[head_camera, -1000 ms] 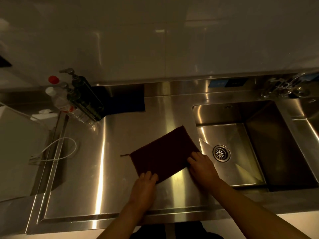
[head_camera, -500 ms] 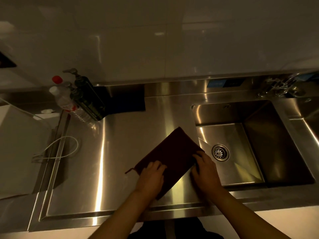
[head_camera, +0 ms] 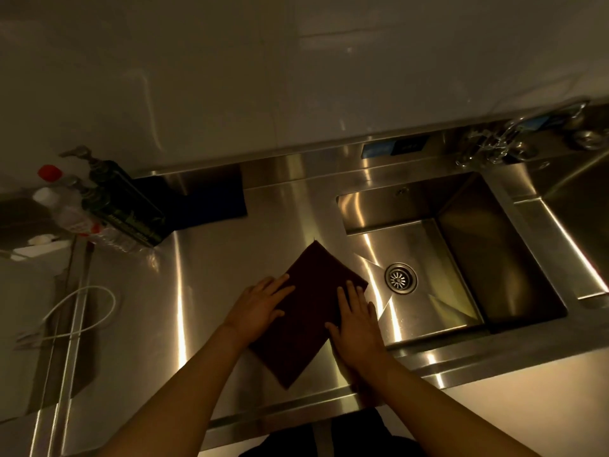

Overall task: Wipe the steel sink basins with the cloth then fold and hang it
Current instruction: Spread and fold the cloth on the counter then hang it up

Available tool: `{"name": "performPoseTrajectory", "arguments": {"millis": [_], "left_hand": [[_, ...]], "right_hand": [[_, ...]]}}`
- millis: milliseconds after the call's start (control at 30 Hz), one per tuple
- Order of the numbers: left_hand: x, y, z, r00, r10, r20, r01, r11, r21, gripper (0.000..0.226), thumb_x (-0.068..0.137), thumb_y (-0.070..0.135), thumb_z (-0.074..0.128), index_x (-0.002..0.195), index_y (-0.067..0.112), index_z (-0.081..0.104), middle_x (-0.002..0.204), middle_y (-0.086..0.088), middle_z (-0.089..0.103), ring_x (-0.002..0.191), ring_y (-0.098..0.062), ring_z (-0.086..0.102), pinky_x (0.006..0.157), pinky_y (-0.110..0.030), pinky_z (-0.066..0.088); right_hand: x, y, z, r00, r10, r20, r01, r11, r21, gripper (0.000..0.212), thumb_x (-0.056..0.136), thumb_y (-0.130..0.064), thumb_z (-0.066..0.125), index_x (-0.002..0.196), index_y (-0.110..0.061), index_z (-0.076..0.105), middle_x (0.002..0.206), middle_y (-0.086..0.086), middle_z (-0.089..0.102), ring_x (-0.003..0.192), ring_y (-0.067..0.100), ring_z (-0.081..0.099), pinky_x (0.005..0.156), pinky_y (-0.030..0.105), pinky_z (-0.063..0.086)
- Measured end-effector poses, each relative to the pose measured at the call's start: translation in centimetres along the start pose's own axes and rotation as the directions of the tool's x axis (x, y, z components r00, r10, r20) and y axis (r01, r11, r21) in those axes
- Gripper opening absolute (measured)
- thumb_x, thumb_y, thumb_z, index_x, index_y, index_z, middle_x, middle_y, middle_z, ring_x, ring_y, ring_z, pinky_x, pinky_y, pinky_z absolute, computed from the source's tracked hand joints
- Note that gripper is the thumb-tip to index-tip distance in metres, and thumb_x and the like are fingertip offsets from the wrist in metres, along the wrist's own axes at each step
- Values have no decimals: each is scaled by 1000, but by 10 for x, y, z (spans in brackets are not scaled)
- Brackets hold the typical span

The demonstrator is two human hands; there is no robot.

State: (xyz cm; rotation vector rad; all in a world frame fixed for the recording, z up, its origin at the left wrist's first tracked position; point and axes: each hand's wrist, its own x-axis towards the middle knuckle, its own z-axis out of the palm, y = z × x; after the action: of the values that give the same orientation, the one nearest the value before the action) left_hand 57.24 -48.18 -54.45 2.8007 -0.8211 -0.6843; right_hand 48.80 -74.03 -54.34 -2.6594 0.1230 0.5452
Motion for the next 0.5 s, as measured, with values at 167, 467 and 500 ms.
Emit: {"name": "performPoseTrajectory", "arguments": {"millis": [167, 467, 500], "left_hand": [[-11, -1, 7, 997, -65, -53, 62, 997, -47, 62, 106, 45, 51, 163, 40, 26, 173, 15, 9, 160, -24, 15, 122, -49, 23], [-39, -24, 9, 960, -276, -54, 272, 960, -73, 65, 106, 53, 45, 164, 41, 20, 174, 8, 14, 160, -27, 12, 122, -53, 21], [-43, -26, 9, 953, -298, -60, 292, 953, -83, 65, 106, 52, 46, 164, 41, 21, 174, 7, 15, 160, -27, 13, 121, -53, 22]], "right_hand": [[11, 4, -4, 997, -80, 18, 80, 997, -20, 87, 100, -52, 50, 163, -25, -3, 170, 0, -16, 154, 21, -19, 127, 48, -2], [62, -21, -30, 966, -224, 126, 239, 964, -117, 90, 98, -45, 57, 164, -22, 1, 170, 1, -14, 157, 23, -12, 127, 49, 1], [68, -25, -33, 960, -240, 146, 259, 957, -131, 90, 97, -45, 58, 164, -22, 1, 170, 1, -14, 157, 23, -12, 127, 49, 0]]}}
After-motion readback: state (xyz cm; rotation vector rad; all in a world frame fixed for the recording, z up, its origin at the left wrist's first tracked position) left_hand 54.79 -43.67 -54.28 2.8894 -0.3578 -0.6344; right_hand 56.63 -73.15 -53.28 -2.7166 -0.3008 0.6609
